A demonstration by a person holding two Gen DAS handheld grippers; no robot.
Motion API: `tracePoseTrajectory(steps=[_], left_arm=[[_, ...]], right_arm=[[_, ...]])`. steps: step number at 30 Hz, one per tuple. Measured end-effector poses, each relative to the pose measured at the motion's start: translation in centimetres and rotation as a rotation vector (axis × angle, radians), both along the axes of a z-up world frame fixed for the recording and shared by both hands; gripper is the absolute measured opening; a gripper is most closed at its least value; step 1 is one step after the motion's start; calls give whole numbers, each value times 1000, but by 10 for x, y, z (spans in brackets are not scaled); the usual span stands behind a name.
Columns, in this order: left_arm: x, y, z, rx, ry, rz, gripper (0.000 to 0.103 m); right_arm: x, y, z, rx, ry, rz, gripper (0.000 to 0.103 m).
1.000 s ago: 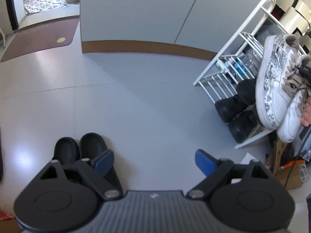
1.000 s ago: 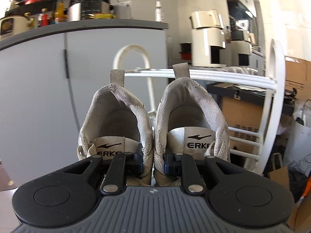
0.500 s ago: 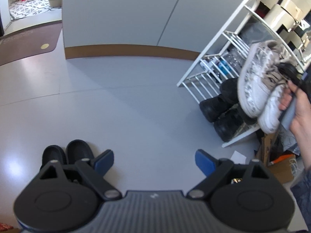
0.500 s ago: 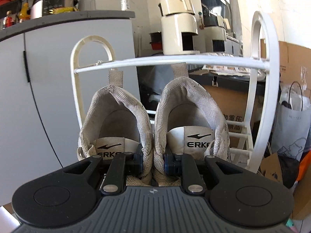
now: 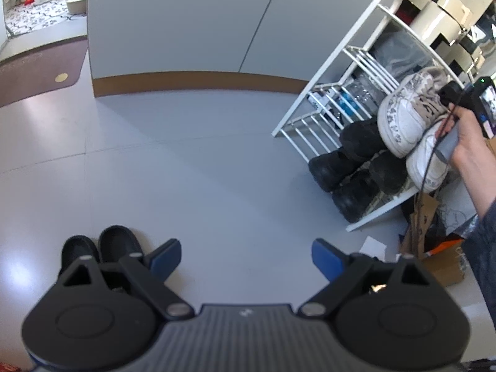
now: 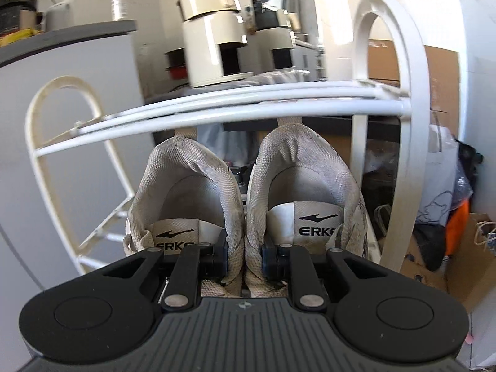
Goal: Organize scattered shoes
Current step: 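Insert the white sneakers onto the rack's upper shelf with the right gripper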
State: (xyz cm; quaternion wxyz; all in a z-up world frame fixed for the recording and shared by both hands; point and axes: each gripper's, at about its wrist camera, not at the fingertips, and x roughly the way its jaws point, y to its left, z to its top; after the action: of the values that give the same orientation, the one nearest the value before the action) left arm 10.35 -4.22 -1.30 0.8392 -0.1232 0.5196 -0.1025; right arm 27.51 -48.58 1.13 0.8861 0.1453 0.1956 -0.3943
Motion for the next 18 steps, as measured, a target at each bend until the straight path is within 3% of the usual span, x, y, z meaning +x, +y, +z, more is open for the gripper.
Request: tracePoseTrajectory(steps=[9,18], left_arm=[[11,18,-1,4,-3,63,93],[16,6,1,-48,-18,29,93]], right_arm=[[28,-27,10,22,5,-62,21],[60,-41,19,19,21,-95,21]])
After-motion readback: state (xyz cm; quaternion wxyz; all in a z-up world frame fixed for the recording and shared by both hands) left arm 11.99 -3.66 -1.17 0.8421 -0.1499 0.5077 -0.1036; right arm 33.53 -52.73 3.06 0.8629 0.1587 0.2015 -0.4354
